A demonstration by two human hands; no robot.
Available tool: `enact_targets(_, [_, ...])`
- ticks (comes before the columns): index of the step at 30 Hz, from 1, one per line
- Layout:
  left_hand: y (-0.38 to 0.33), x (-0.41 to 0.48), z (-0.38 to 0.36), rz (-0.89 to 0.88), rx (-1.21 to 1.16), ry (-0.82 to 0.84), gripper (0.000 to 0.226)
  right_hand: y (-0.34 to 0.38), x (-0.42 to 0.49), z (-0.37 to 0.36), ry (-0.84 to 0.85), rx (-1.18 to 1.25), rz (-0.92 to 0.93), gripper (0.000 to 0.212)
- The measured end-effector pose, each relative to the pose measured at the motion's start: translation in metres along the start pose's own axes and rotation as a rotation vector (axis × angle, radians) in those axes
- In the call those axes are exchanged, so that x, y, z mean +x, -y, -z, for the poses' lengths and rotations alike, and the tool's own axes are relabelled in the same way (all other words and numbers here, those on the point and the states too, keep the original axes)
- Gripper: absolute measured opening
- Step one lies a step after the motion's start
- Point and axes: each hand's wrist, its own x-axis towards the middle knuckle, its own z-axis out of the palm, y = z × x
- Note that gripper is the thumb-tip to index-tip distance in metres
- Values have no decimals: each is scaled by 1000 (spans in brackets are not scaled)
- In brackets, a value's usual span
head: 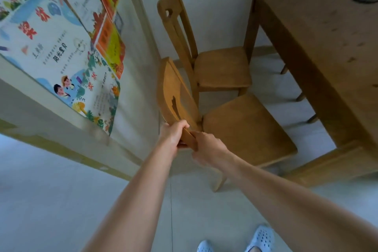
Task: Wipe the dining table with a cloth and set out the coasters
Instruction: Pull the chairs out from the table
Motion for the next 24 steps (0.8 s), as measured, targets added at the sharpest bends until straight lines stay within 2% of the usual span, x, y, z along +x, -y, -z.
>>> enact_targets(4, [2, -11, -40, -14, -8, 32, 15, -34, -7, 25, -34, -70, -30, 43])
enact_targets(7, [1, -18, -71, -11, -3, 55, 30, -59, -13, 45, -47, -99, -50, 39])
enact_targets(9, [1, -22, -92, -17, 3, 74, 39, -76, -15, 56, -74, -138, -57, 34])
enact_targets(14, [3, -32, -141, -24, -1, 119, 35, -117, -22, 79, -192, -230, -82, 16])
enact_targets(19, [3, -38, -188, -48, 24, 151, 48, -150, -31, 105, -268, -238, -126, 3])
enact_targets(24, [-5, -43, -235, -33, 72, 211, 41, -178, -39, 134, -290, -220, -187, 11])
